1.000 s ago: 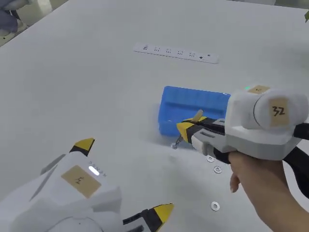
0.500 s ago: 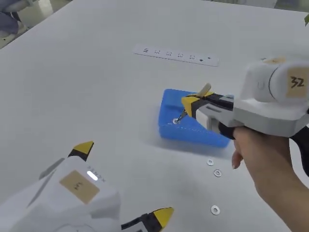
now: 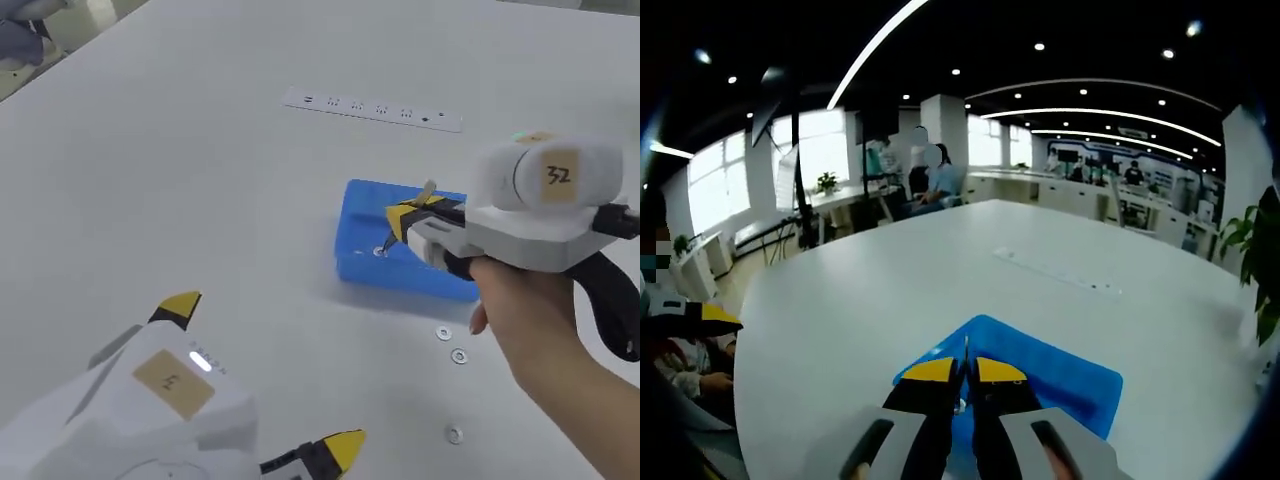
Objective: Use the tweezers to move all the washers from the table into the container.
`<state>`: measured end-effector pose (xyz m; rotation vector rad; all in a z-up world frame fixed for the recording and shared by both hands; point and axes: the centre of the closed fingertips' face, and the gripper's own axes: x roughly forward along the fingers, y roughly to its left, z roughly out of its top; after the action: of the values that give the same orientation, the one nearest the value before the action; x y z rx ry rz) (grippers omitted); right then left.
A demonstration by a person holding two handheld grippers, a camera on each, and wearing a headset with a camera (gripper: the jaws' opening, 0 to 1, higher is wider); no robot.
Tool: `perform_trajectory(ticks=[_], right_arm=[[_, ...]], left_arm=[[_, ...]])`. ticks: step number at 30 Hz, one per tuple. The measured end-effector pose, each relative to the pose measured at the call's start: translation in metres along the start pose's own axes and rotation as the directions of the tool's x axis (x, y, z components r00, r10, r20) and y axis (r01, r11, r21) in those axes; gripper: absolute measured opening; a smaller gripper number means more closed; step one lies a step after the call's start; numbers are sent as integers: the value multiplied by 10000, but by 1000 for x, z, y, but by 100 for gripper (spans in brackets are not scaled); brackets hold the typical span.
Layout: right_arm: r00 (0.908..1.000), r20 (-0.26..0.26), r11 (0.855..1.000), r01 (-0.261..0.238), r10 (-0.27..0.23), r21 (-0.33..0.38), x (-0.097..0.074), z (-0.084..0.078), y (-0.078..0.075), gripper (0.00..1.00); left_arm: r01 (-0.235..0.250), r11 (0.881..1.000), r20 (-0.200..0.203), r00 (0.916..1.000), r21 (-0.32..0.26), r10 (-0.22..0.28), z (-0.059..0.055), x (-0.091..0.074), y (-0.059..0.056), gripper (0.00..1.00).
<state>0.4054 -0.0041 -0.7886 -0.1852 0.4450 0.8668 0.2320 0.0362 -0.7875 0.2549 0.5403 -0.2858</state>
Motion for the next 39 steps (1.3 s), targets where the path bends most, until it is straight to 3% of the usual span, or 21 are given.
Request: perform_trajectory(ticks=[13, 18, 25, 30, 34, 39], right_arm=[[9988, -487, 9991, -27, 5, -435, 18, -14, 0, 2], [9969, -783, 9996, -51, 30, -262, 20, -24, 0, 2], [9981, -607, 9998, -96, 106, 163, 16, -19, -1, 3], [9996, -242, 9998, 131, -127, 129, 1, -6, -6, 3], [9992, 331, 9982, 192, -211, 575, -24, 10, -9, 3], [9977, 579, 9976, 320, -355, 611, -53, 14, -11, 3]], left_arm=[[84, 10000, -122, 9999, -17, -84, -2, 1, -1, 99], [178, 9998, -148, 9997, 38, -178, -2, 2, -4, 99], [192, 9998, -173, 9997, 78, -190, -3, 2, -4, 99], [179, 9998, -184, 9997, 83, -177, -3, 2, -4, 99], [235, 9996, -155, 9996, 179, -232, -3, 2, -6, 99], [226, 9996, -166, 9996, 146, -224, -4, 2, -5, 99]])
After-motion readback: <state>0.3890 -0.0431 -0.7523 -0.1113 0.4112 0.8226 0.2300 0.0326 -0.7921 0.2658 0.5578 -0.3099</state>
